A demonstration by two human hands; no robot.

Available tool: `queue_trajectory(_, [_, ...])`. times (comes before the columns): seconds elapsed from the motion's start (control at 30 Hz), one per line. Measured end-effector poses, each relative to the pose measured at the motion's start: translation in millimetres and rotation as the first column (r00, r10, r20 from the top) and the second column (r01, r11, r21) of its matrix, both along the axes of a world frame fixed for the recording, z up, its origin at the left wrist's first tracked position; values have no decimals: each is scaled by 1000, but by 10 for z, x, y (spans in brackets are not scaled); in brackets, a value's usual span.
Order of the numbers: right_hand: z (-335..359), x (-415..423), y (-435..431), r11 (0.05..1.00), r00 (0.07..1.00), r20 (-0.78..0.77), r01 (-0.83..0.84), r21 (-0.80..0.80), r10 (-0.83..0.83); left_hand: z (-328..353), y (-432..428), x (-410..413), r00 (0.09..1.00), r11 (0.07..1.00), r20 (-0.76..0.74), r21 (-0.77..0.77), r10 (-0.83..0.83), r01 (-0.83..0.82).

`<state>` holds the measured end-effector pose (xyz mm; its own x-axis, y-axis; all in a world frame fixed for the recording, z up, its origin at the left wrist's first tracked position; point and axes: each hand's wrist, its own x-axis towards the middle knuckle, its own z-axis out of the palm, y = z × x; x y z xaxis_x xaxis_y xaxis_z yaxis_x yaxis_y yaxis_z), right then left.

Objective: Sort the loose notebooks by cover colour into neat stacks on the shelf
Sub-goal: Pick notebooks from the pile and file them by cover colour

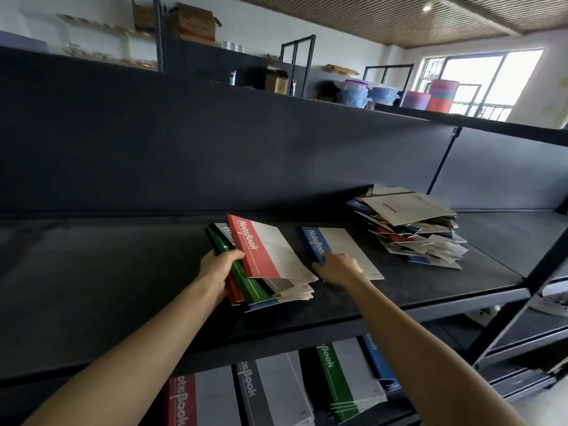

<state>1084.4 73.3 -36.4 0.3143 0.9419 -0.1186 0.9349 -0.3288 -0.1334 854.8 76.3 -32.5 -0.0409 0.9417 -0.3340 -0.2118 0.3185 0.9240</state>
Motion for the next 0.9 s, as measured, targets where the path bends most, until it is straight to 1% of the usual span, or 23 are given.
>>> queue_trajectory(0.1, [3, -71, 52, 992, 974, 187, -128, 2, 125, -9, 10, -43, 1000, 1000, 7, 2, 22, -22])
queue_trajectory(0.17, [-23, -179, 47, 977, 918, 338, -209, -35, 208, -5, 5, -74, 999, 1000, 12, 3, 30, -30])
queue_trajectory(0.2, [-41, -215, 51, 971, 891, 390, -237, -42, 234, -3, 2, -94, 999, 999, 16, 4, 34, -34])
queue_trajectory(0.23, [-42, -236, 56, 968, 882, 406, -249, -27, 239, 4, -2, -112, 999, 999, 17, 10, 39, -39])
queue_trajectory(0.27, [-18, -247, 57, 968, 890, 392, -251, -3, 232, 10, -5, -130, 999, 999, 19, 18, 44, -45])
queue_trajectory(0.37, [209, -300, -2, 976, 953, 244, -205, 72, 182, 16, -13, -158, 997, 998, 44, 31, 61, -62])
queue_trajectory(0.43, [379, -413, -79, 968, 956, 225, -220, 120, 189, 41, -31, -130, 995, 998, 77, 37, 57, -60])
queue_trajectory(0.5, [525, -631, -177, 934, 926, 272, -314, 170, 261, 79, -55, -68, 992, 997, 120, 54, 47, -54])
queue_trajectory(0.57, [611, -910, -313, 876, 872, 321, -442, 194, 369, 102, -83, 17, 981, 995, 188, 79, 50, -65])
queue_trajectory(0.63, [610, -1164, -474, 819, 820, 326, -543, 184, 471, 105, -144, 88, 969, 990, 243, 117, 43, -73])
queue_trajectory(0.7, [555, -1335, -620, 772, 763, 371, -614, 163, 529, 81, -196, 120, 945, 989, 325, 123, 43, -87])
queue_trajectory(0.77, [483, -1382, -688, 760, 757, 369, -626, 174, 539, 31, -213, 115, 919, 991, 390, 87, 62, -104])
queue_trajectory(0.83, [443, -1366, -716, 763, 786, 318, -606, 225, 530, 10, -239, 98, 902, 995, 428, 46, 60, -88])
queue_trajectory(0.9, [436, -1330, -729, 759, 805, 269, -590, 276, 528, -18, -231, 94, 886, 997, 462, 40, 43, -70])
